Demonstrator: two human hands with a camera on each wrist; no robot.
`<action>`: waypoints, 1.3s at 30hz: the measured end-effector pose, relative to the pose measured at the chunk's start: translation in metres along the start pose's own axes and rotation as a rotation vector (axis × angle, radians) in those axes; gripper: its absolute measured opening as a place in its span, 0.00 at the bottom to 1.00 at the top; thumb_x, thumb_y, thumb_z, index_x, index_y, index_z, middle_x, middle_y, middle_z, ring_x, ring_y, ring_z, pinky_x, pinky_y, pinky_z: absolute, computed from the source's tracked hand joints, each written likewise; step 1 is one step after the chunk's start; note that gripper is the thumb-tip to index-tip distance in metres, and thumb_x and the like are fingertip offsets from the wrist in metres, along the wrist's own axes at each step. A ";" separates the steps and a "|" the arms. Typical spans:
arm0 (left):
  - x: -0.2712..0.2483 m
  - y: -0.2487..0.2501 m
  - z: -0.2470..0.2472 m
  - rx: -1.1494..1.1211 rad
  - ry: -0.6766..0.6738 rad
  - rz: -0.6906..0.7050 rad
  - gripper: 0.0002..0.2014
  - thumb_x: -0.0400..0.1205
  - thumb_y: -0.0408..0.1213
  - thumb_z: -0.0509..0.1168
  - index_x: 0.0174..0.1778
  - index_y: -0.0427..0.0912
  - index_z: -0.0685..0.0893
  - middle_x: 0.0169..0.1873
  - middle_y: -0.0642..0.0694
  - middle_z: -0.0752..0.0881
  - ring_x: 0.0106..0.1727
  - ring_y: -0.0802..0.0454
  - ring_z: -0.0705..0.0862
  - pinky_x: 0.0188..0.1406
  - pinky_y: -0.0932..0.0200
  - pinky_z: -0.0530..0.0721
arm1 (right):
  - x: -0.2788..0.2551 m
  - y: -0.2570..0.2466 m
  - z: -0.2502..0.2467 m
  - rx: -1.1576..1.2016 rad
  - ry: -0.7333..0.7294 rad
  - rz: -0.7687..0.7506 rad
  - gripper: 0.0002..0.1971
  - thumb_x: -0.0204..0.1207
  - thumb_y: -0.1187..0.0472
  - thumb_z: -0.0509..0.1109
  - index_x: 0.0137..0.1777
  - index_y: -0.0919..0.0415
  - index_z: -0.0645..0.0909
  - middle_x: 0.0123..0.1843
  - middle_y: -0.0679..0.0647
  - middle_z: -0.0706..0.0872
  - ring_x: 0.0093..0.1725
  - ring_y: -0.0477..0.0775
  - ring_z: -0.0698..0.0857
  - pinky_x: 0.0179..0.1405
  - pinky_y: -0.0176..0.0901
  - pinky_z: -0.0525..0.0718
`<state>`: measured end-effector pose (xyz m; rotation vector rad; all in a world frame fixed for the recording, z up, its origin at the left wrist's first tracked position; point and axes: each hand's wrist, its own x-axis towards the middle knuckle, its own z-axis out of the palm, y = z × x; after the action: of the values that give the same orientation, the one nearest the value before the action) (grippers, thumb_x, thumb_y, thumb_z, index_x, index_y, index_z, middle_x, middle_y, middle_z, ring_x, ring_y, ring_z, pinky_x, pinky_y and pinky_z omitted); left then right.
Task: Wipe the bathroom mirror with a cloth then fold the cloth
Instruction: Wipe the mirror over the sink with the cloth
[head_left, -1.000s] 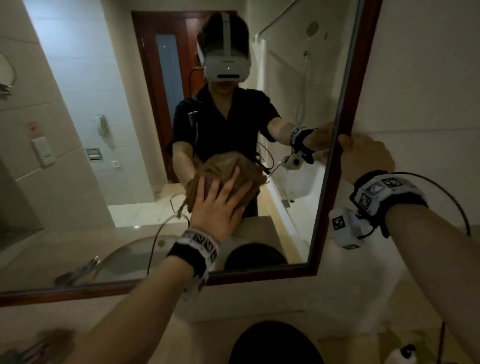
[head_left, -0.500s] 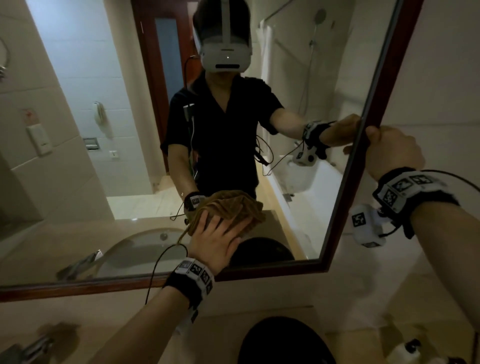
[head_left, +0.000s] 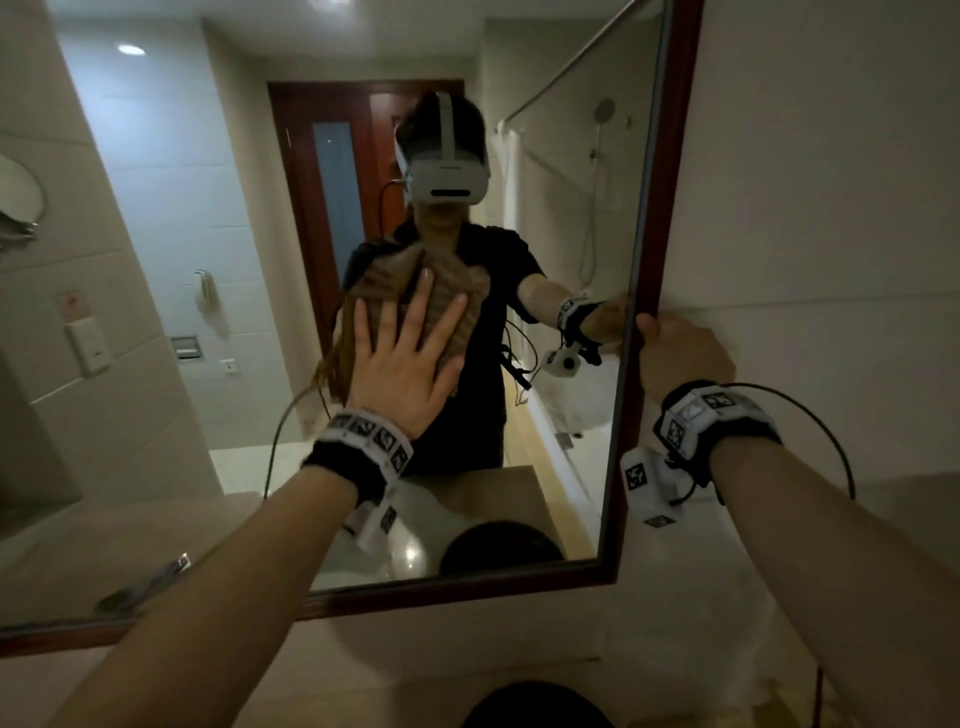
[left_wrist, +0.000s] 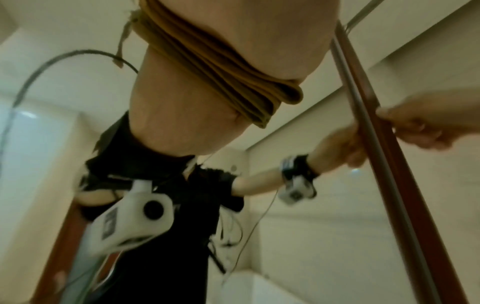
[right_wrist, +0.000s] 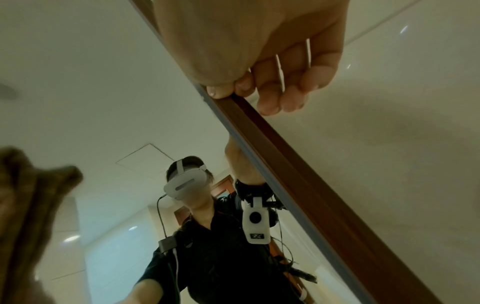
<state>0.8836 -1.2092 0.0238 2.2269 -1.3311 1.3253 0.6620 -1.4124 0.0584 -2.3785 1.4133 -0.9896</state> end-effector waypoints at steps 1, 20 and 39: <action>-0.016 0.004 0.009 0.002 -0.026 0.002 0.32 0.86 0.59 0.47 0.87 0.58 0.51 0.87 0.43 0.48 0.82 0.32 0.60 0.81 0.30 0.41 | 0.000 0.001 -0.001 0.009 -0.010 -0.012 0.32 0.87 0.42 0.43 0.52 0.65 0.83 0.52 0.65 0.86 0.48 0.64 0.84 0.42 0.46 0.74; -0.098 0.015 0.041 -0.080 -0.188 -0.051 0.32 0.84 0.57 0.52 0.85 0.60 0.57 0.86 0.45 0.51 0.74 0.34 0.71 0.78 0.27 0.54 | 0.006 0.005 0.001 0.032 -0.003 -0.070 0.31 0.87 0.43 0.44 0.57 0.65 0.82 0.55 0.66 0.85 0.53 0.68 0.84 0.50 0.52 0.77; -0.175 0.048 0.079 -0.120 -0.492 -0.047 0.33 0.81 0.60 0.55 0.85 0.59 0.62 0.85 0.45 0.55 0.77 0.33 0.72 0.78 0.24 0.55 | 0.011 0.010 0.015 0.060 0.049 -0.061 0.31 0.87 0.43 0.42 0.61 0.65 0.80 0.59 0.66 0.84 0.55 0.68 0.83 0.50 0.50 0.75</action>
<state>0.8602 -1.1799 -0.1702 2.5764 -1.4455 0.6769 0.6678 -1.4292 0.0473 -2.3832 1.3150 -1.0967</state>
